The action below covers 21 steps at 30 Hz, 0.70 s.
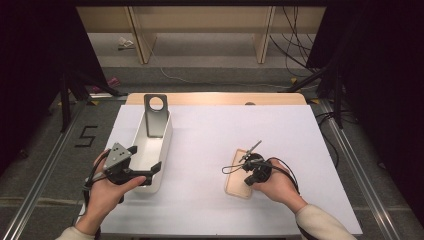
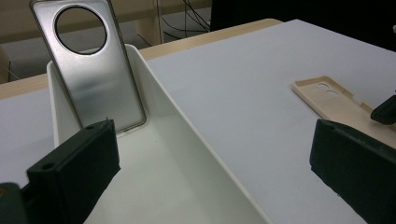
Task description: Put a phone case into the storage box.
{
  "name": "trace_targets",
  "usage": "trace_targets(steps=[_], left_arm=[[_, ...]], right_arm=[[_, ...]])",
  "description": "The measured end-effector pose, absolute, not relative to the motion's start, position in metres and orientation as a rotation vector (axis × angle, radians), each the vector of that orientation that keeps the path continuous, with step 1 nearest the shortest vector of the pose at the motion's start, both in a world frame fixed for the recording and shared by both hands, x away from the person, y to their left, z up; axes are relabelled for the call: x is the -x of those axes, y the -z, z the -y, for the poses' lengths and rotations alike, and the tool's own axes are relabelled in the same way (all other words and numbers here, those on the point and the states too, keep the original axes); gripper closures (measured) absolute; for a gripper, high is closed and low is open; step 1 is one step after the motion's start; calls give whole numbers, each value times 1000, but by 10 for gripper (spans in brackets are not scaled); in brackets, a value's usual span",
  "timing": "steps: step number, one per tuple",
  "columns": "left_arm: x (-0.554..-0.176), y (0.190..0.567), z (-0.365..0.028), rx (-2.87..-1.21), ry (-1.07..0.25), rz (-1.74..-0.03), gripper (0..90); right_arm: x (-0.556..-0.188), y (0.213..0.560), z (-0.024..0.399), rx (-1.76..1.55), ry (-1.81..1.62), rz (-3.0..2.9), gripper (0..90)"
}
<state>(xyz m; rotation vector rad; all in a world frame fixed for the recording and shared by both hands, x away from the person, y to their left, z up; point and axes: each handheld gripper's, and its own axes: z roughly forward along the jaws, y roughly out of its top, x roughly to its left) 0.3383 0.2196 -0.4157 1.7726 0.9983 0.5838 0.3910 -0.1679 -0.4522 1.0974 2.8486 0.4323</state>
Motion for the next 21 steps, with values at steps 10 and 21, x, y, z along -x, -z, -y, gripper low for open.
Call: trace_targets(steps=[10, 21], left_arm=[[-338, 416, -219, -1776, -581, -996, 11], [-338, 416, -219, -1775, -580, -995, 11]], right_arm=[[-393, 452, 176, -1107, -393, -2845, 900], [-394, 454, 182, -1124, -361, -2842, 900]])
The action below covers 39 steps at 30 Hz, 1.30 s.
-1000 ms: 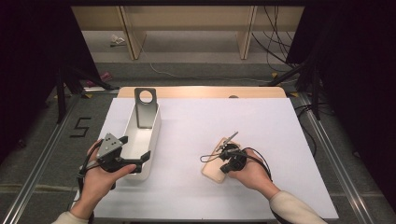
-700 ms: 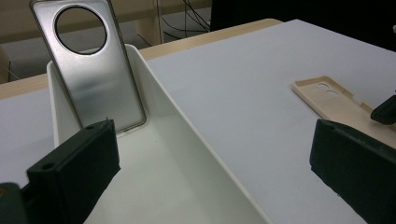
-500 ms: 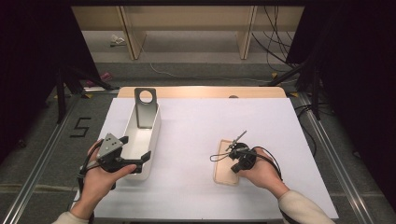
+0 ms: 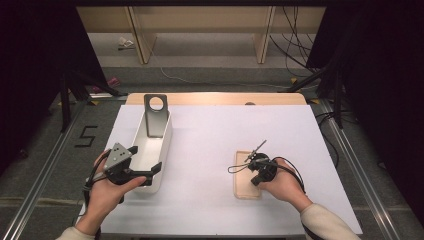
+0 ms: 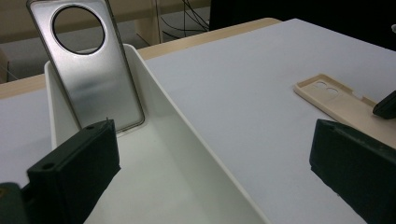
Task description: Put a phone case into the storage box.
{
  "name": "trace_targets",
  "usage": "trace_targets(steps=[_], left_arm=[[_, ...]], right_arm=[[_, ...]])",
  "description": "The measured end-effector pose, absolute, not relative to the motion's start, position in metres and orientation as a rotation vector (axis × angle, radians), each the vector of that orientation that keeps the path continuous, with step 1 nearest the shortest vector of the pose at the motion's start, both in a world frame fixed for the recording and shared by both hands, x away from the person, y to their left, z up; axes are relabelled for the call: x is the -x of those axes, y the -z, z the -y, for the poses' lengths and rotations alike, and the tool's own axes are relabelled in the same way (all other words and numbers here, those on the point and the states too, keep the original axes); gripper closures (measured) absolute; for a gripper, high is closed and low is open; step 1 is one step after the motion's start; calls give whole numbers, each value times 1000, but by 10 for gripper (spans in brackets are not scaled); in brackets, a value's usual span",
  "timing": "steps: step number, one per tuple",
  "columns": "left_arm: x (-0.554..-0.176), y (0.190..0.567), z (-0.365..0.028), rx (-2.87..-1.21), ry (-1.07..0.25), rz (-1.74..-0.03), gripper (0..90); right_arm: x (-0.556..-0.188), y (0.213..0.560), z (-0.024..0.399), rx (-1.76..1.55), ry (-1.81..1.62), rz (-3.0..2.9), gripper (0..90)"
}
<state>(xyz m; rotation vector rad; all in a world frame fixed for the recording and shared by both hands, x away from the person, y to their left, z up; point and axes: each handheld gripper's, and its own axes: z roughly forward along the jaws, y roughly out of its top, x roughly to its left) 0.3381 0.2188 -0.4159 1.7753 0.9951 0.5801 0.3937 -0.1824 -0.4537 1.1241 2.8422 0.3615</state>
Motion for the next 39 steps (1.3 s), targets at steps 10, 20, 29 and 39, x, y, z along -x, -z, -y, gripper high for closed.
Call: trace_targets(steps=[10, 20, 29, 39], left_arm=[[-338, 416, -219, -1778, -579, -992, 11], [-338, 416, -219, -1781, -575, -991, 12], [-338, 416, -219, -1779, -575, -989, 14], [-338, 417, -219, -1777, -573, -990, 16]], right_arm=[[-394, 454, 185, -1138, -356, -2838, 900], [-392, 446, 188, -1049, -429, -2848, 610], [-384, 437, 187, -813, -458, -2899, 286], [-377, 435, 182, -571, -405, -2920, 271]])
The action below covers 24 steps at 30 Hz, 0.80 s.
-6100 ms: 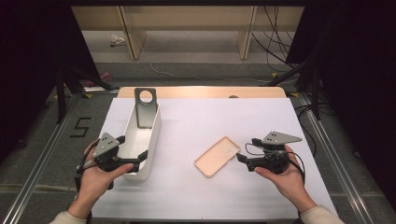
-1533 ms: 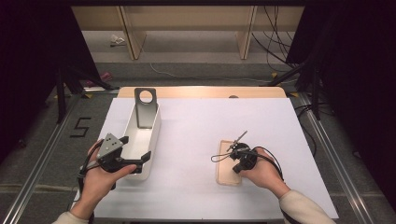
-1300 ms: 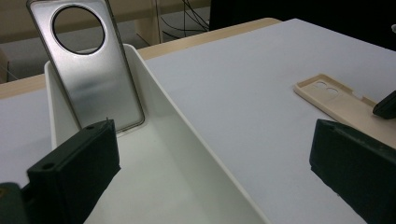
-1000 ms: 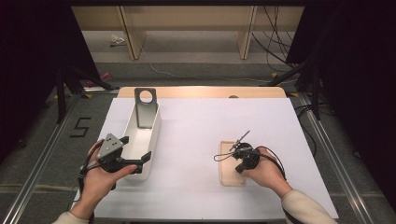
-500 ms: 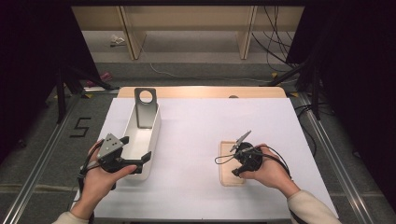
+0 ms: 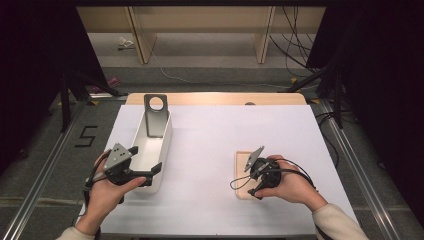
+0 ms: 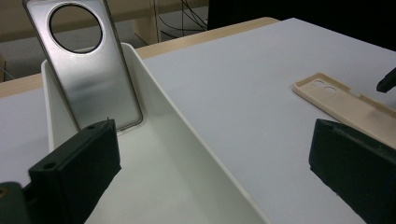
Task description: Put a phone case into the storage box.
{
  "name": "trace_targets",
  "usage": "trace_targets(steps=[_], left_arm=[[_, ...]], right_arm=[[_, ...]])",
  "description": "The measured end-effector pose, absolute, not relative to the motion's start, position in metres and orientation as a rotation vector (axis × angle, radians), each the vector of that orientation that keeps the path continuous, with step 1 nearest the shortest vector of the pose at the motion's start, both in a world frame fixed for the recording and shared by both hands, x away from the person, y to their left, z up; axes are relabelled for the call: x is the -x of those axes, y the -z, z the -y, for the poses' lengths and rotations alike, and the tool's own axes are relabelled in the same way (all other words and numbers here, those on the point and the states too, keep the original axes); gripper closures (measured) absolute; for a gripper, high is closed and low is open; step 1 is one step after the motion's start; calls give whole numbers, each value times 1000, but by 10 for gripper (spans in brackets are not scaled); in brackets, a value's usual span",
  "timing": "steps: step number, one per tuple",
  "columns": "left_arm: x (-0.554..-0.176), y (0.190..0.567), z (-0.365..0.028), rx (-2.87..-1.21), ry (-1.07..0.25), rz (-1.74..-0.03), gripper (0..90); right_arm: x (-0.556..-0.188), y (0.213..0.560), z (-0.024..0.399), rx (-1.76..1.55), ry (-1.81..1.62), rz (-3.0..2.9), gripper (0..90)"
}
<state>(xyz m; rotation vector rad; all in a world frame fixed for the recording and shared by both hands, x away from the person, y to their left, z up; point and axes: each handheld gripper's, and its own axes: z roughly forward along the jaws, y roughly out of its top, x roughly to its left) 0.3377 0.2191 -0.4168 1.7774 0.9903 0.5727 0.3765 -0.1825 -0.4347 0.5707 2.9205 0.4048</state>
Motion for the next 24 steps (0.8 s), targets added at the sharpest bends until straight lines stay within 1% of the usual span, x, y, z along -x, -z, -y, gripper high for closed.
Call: trace_targets(steps=[8, 12, 16, 24], left_arm=[[-338, 416, -219, -1777, -573, -988, 16], [-338, 417, -219, -1779, -573, -986, 16], [-338, 417, -218, -1779, -572, -986, 16], [-338, 417, -218, -1781, -571, -982, 16]], right_arm=[[-368, 438, 175, -446, -295, -2964, 323], [-366, 440, 171, -367, -274, -2970, 376], [-363, 443, 165, -306, -236, -2980, 405], [-360, 449, 159, -249, -171, -2982, 466]])
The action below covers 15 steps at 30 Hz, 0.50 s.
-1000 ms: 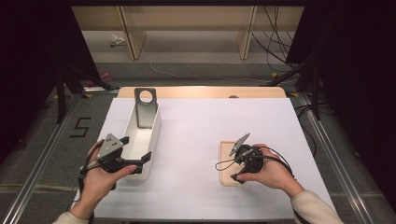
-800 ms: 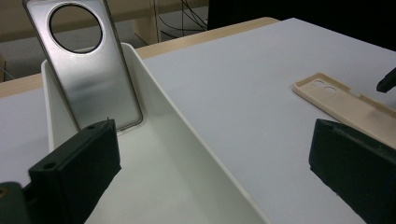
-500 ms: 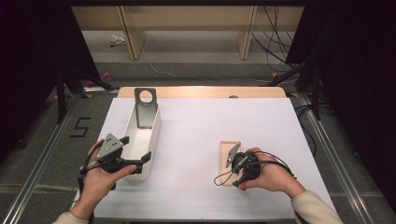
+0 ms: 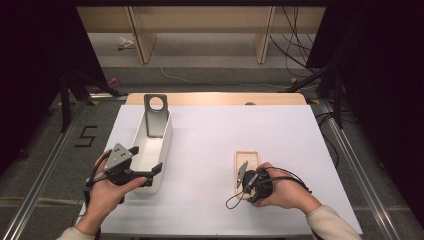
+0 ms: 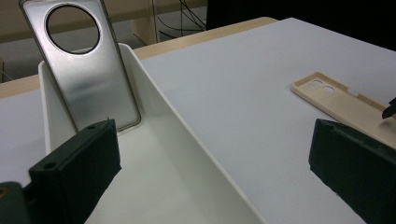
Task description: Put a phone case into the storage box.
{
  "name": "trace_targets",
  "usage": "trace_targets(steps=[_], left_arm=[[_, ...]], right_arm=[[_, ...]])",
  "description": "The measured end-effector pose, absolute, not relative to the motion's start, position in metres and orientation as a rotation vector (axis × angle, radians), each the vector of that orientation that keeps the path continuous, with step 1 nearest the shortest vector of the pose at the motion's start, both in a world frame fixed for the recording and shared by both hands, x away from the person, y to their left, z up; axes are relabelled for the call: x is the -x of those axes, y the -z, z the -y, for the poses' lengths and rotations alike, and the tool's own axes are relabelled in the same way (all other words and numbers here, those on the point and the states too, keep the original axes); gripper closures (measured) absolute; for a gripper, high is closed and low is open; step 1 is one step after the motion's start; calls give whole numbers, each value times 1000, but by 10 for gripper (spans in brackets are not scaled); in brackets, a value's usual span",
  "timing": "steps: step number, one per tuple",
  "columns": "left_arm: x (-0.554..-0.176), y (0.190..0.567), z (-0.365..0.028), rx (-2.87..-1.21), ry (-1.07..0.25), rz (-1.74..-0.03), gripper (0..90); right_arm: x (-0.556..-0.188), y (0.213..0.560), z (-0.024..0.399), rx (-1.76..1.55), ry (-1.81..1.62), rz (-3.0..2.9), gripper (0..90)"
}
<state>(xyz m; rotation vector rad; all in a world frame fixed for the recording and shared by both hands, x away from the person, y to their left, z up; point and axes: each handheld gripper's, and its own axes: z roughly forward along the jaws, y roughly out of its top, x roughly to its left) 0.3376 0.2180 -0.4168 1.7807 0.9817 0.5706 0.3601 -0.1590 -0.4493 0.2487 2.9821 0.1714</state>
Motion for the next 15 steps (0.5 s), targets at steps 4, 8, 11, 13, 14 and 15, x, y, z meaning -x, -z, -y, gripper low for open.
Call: trace_targets(steps=[4, 8, 11, 13, 14, 15], left_arm=[[-338, 417, -218, -1780, -569, -984, 16], [-338, 417, -218, -1783, -567, -980, 16], [-338, 417, -217, -1786, -566, -978, 17], [-338, 418, -217, -1786, -565, -978, 17], [-338, 418, -217, -1786, -565, -978, 17], [-338, 418, -217, -1788, -565, -979, 17]], right_arm=[[-358, 451, 156, -237, -139, -2979, 504], [-357, 451, 154, -223, -122, -2978, 547], [-357, 453, 153, -198, -128, -2983, 581], [-356, 453, 152, -188, -123, -2990, 613], [-356, 453, 151, -184, -117, -2997, 637], [-355, 453, 151, -181, -116, -2998, 651]])
